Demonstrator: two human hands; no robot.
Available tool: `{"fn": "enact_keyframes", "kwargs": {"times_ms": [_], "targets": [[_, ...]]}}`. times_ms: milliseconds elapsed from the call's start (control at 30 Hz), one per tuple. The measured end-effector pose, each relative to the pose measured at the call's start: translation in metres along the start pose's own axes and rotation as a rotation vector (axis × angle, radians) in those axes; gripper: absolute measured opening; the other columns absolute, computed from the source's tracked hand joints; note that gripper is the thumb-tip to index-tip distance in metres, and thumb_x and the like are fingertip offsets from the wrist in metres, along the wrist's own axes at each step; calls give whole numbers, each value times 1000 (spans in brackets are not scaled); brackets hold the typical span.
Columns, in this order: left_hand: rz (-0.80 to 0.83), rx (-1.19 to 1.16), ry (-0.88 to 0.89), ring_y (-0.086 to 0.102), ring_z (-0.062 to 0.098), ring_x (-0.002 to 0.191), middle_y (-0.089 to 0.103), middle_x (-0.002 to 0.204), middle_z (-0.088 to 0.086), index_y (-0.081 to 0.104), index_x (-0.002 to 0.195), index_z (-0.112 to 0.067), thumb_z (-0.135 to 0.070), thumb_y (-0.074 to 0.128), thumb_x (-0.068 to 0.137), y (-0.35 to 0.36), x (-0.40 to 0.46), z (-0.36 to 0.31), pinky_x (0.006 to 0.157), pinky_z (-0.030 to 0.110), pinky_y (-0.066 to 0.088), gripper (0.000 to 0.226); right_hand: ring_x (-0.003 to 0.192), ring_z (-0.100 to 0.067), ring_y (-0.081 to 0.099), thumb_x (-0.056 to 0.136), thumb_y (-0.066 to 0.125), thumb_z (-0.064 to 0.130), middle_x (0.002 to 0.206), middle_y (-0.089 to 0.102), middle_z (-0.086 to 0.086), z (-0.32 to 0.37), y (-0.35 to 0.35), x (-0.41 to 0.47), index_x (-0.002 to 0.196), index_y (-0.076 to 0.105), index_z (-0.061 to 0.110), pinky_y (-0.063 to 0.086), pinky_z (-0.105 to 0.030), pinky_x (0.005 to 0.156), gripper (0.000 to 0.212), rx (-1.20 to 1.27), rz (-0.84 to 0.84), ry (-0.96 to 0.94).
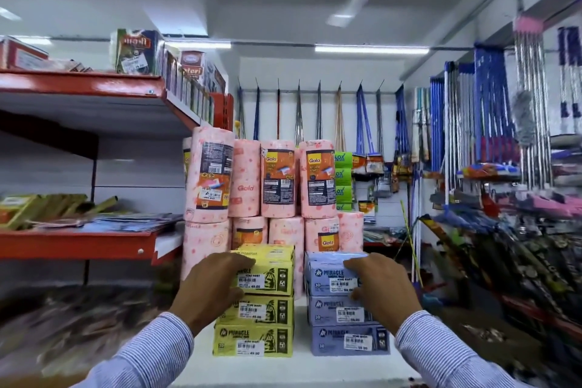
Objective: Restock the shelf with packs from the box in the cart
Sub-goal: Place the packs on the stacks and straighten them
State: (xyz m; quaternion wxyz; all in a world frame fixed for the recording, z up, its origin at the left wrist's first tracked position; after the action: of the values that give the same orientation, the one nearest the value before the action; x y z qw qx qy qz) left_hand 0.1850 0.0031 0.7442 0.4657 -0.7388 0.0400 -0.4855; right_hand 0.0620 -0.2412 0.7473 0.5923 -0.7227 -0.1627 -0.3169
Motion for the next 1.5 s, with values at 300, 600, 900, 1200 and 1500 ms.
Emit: {"fn": "enact_keyframes", "kwargs": {"times_ms": [300, 600, 900, 1200, 1500], "targets": [[6, -26, -6, 62, 17, 107, 69, 123, -3, 63, 123, -28, -11, 76, 79, 11, 2, 3, 90, 35, 52, 49, 104, -23, 61, 73, 81, 27, 113, 68, -1, 10, 12, -4, 114, 61, 22, 54, -36, 81, 46, 60, -76, 10], [-91, 59, 113, 50, 22, 130, 55, 142, 3, 52, 137, -23, -9, 75, 81, 24, -11, 17, 106, 38, 41, 62, 135, -27, 44, 75, 81, 24, 146, 48, -8, 107, 44, 2, 139, 43, 15, 38, -41, 108, 75, 91, -219, -239], [-139, -40, 127, 41, 17, 138, 47, 149, 0, 45, 141, -28, -12, 63, 92, 24, -18, 22, 111, 33, 34, 54, 124, -22, 56, 63, 91, 17, 135, 60, -1, 124, 55, 8, 133, 54, 20, 50, -36, 94, 79, 154, -144, -213], [-139, 156, 267, 29, 23, 143, 41, 152, 7, 38, 144, -20, -19, 66, 89, 33, -21, 29, 115, 50, 34, 62, 143, -31, 27, 81, 74, 16, 155, 33, -12, 120, 62, 1, 148, 30, 13, 29, -50, 116, 80, 74, -208, -259], [-154, 322, 364, -5, 29, 150, 3, 163, 13, 9, 153, -10, -38, 35, 96, 56, -19, -41, 116, 51, 5, 69, 148, -36, -2, 90, 28, 18, 162, 1, -14, 51, 41, -34, 153, 7, 13, 8, -60, 113, 67, 10, -276, -134]]}}
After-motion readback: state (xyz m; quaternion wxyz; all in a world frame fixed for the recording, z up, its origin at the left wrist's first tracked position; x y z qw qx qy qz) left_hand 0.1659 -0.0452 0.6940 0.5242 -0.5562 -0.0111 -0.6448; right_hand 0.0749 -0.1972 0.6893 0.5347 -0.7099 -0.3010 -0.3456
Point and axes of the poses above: each hand's wrist, its own x-axis towards the middle knuckle, its own y-axis out of the palm, z = x × y, the point moved 4 cm from there along x, towards the middle knuckle
